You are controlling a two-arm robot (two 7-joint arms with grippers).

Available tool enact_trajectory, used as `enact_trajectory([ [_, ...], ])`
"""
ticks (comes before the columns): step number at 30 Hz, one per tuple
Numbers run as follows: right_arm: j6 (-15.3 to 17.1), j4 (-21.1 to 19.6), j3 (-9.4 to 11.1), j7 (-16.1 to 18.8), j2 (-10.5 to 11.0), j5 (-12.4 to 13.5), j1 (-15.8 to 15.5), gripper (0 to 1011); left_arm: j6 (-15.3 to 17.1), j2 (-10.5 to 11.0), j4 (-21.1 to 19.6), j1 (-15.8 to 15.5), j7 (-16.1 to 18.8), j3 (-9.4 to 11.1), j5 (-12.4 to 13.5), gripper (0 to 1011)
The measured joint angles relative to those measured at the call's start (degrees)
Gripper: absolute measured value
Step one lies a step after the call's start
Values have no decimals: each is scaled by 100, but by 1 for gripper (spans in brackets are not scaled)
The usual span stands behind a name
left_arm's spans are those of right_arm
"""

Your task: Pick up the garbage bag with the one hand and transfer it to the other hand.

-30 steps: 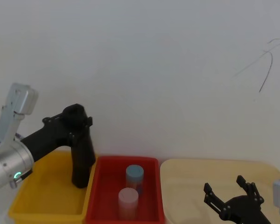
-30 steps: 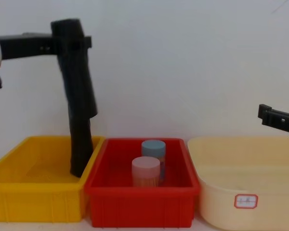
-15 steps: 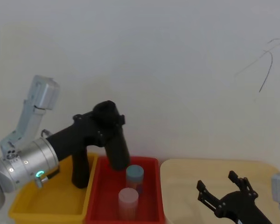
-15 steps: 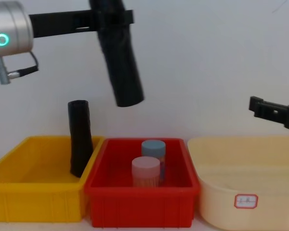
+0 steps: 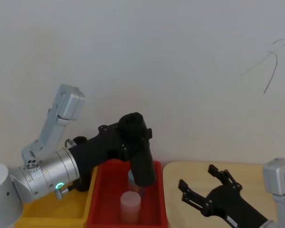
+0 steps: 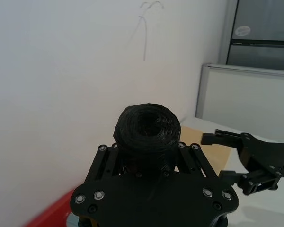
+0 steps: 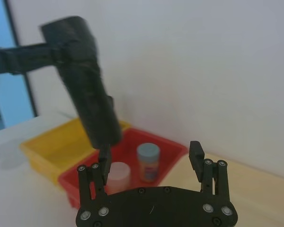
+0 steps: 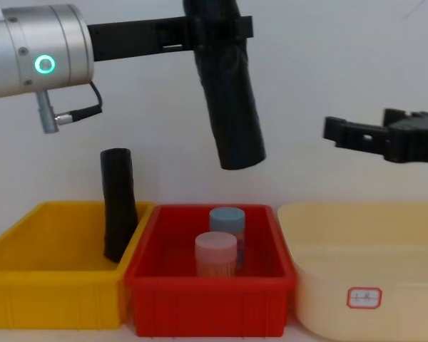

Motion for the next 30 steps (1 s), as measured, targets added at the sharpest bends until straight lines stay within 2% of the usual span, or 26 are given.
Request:
enact_trajectory([
  [8,255,-57,-235,308,163,-8,307,1001,-20,5,-9,-16,-73,110,-31,447],
  [19,485,16,-584,567,320,-212,792,1001,-16,27,-92,-5,-94,194,-107,447],
  [30,486,158,-720,611,335,-267,1026,1001,28,89,-238,35,-93,264,-184,446],
])
